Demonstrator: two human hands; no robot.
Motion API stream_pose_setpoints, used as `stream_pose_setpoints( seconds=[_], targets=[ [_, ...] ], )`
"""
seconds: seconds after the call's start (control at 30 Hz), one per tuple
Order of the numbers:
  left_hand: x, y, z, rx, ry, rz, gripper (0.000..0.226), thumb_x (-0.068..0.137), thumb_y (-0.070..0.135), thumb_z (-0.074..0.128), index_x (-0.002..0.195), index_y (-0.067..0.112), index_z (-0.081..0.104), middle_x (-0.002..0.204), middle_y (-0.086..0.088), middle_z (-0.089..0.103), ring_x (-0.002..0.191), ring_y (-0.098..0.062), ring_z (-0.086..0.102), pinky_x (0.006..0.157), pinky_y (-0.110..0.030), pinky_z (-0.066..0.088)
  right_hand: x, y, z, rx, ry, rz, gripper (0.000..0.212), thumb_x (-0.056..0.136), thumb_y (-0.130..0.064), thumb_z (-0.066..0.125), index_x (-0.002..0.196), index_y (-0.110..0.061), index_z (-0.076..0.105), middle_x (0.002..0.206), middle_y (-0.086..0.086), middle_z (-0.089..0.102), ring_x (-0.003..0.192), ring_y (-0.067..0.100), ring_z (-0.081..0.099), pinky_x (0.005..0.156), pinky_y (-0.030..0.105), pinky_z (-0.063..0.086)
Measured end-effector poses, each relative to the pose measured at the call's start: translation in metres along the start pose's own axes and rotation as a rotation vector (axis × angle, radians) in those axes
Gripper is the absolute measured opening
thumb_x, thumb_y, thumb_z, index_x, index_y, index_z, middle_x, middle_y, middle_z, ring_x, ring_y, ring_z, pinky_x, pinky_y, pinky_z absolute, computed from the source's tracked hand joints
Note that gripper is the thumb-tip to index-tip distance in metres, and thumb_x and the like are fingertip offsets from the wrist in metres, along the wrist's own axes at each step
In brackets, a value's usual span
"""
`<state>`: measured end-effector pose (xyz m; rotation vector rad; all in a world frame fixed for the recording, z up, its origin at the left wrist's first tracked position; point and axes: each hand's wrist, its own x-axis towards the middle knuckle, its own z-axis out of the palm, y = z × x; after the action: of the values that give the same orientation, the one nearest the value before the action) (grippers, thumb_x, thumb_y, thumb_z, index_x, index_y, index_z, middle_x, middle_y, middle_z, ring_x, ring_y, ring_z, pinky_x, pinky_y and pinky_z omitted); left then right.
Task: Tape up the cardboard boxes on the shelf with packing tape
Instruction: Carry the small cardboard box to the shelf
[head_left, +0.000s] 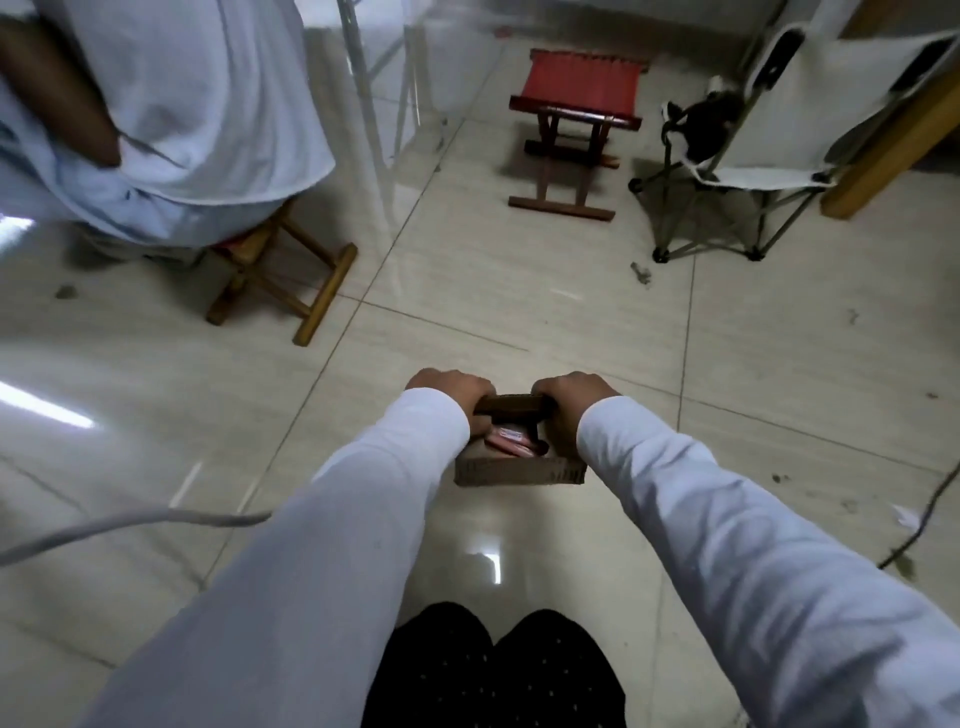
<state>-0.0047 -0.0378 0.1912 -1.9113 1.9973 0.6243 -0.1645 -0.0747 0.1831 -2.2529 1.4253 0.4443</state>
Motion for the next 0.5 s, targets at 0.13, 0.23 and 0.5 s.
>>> stream_pose_setpoints(
  seconds=[0.13, 0.23, 0.5],
  targets=[
    [-0.059, -0.002, -0.119, -0.137, 0.068, -0.085, 0.025, 0.092, 0.039, 0.051, 0.112, 0.031, 0.063, 0.117, -0.001, 0.061, 0.108, -0.026, 0.056, 0.079, -0.027, 0.039, -0.062, -0.036, -0.128, 0.014, 0.046, -0.012, 0.023, 0.079, -0.014, 0.051, 0.097, -0.024, 0.064, 0.099, 0.002, 0.065, 0.094, 0.027, 0.058, 0.069, 0.024, 0.037],
    [-0.106, -0.006, -0.205, -0.316, 0.116, -0.128, 0.022, 0.088, 0.04, 0.058, 0.103, 0.025, 0.065, 0.112, -0.003, 0.064, 0.105, -0.026, 0.057, 0.082, -0.028, 0.043, -0.108, -0.059, -0.221, 0.111, 0.119, 0.045, 0.021, 0.079, -0.013, 0.05, 0.091, -0.023, 0.065, 0.097, 0.007, 0.066, 0.093, 0.031, 0.058, 0.069, 0.025, 0.039],
    [-0.197, -0.024, -0.365, -0.793, 0.301, -0.174, 0.029, 0.085, 0.03, 0.067, 0.103, 0.007, 0.064, 0.098, -0.011, 0.061, 0.094, -0.027, 0.057, 0.079, -0.028, 0.042, -0.181, -0.11, -0.382, 0.497, 0.334, 0.167, 0.028, 0.079, -0.016, 0.064, 0.107, -0.021, 0.063, 0.107, 0.005, 0.067, 0.1, 0.025, 0.059, 0.076, 0.02, 0.038]
  ],
)
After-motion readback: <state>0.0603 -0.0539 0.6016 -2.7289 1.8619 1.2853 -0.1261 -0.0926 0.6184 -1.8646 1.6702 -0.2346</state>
